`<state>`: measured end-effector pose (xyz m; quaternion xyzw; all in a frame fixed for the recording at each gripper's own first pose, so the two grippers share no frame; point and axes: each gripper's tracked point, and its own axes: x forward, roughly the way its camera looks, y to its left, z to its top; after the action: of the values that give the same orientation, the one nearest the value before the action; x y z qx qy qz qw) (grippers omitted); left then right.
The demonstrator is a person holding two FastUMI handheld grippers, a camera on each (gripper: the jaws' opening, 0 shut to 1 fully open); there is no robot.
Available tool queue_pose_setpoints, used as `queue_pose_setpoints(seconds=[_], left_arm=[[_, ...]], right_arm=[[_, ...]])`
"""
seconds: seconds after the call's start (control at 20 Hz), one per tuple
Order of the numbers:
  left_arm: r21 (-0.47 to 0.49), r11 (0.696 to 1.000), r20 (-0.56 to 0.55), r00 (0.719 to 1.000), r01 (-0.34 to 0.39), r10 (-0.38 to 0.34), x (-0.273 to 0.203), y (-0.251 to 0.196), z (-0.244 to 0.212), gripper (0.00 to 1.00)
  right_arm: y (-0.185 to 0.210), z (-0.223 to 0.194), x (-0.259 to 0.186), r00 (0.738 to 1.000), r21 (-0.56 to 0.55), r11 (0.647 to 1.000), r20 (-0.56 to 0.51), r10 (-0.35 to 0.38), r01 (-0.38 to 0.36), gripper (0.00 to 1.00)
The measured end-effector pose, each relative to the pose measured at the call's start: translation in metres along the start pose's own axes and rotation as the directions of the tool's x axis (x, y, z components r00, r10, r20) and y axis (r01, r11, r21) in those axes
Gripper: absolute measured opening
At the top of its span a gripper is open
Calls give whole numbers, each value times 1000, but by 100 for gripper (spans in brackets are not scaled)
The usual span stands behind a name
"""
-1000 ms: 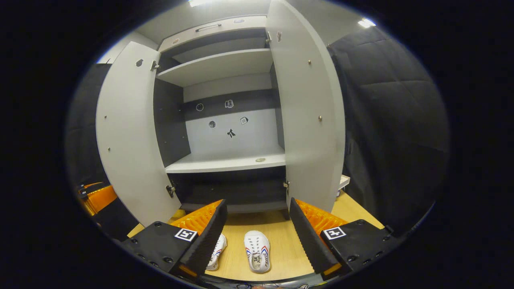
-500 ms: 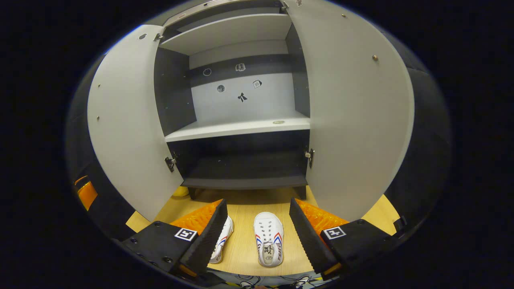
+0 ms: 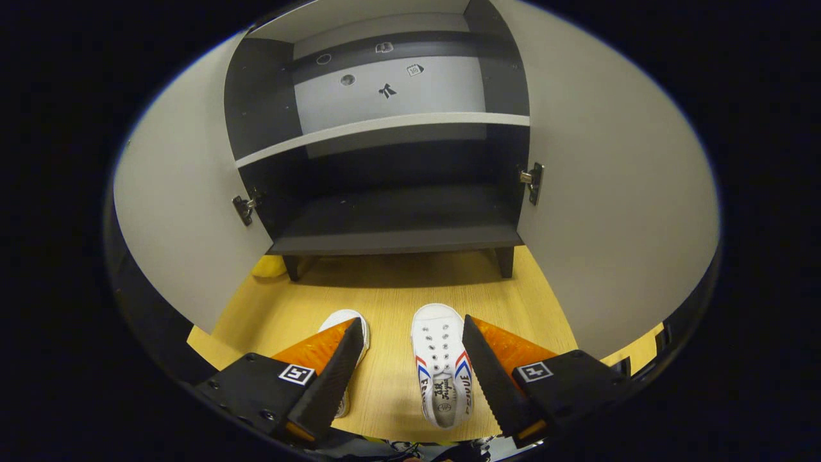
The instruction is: Grab one shoe with the right hand and put it into the shoe cabinet, grab the other shoe with the left hand and put it into the shoe cabinet; then close the right door with the right hand and the left door with the left hand.
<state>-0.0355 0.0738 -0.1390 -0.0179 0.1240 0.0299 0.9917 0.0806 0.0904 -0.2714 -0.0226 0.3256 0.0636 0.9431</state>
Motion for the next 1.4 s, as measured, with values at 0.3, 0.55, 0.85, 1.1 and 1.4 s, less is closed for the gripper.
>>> queue_pose_setpoints(seconds=[0.3,0.55,0.85,1.1,1.4], left_arm=[[-35,999,-34,999,-6,5,12,4,-18,95],[-74,997,-61,998,-8,4,14,7,-31,96],[-66,997,-77,996,-45,40,12,26,-36,94],[-71,996,-65,997,-52,48,7,26,-33,95],[-40,999,-37,999,-22,20,-2,18,-27,95]], right_arm=[[2,-53,35,997,-47,999,-77,11,-15,98],[1,-81,55,990,-114,993,-142,-5,-12,98],[-6,-107,85,967,-161,986,-243,-72,34,89],[-22,-110,87,946,-361,924,-239,-219,122,36],[-20,-107,84,948,-292,956,-292,-126,37,4]])
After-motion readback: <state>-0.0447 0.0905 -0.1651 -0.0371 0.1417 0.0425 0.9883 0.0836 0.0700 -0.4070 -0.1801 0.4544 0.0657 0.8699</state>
